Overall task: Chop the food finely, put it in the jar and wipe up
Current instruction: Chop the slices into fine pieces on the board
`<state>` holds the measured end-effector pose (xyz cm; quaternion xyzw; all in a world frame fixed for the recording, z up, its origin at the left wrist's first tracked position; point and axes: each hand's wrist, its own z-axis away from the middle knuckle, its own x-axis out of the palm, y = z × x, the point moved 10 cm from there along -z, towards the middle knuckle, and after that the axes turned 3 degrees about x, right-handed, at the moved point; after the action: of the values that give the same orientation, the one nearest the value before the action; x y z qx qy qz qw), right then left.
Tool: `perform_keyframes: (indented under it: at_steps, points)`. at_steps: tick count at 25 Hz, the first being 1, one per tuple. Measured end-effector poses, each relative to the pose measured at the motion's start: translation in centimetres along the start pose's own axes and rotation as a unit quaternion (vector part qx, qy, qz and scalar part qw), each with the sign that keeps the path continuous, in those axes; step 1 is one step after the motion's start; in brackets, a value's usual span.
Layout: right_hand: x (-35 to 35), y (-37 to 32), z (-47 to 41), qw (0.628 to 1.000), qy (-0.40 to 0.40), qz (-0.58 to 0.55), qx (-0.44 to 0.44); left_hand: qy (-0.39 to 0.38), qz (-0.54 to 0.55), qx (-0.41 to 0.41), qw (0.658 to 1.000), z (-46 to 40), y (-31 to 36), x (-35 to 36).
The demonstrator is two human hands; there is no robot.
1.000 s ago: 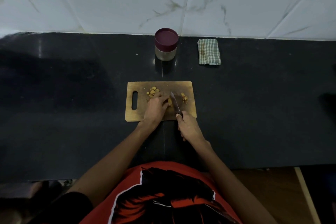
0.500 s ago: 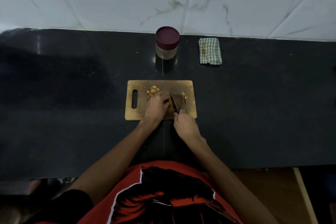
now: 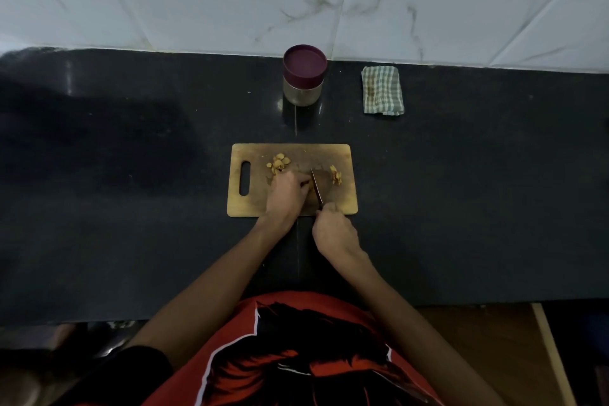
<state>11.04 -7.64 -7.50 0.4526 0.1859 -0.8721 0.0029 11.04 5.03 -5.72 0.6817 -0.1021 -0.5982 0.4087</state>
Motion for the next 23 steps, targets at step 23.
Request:
perform_keyframes:
  at_steps: [23]
  points:
    - [-1.0, 0.3, -0.2, 0.998, -0.007, -0.062, -0.016, 0.020, 0.031, 0.021, 0.999, 0.5, 0.0, -0.6]
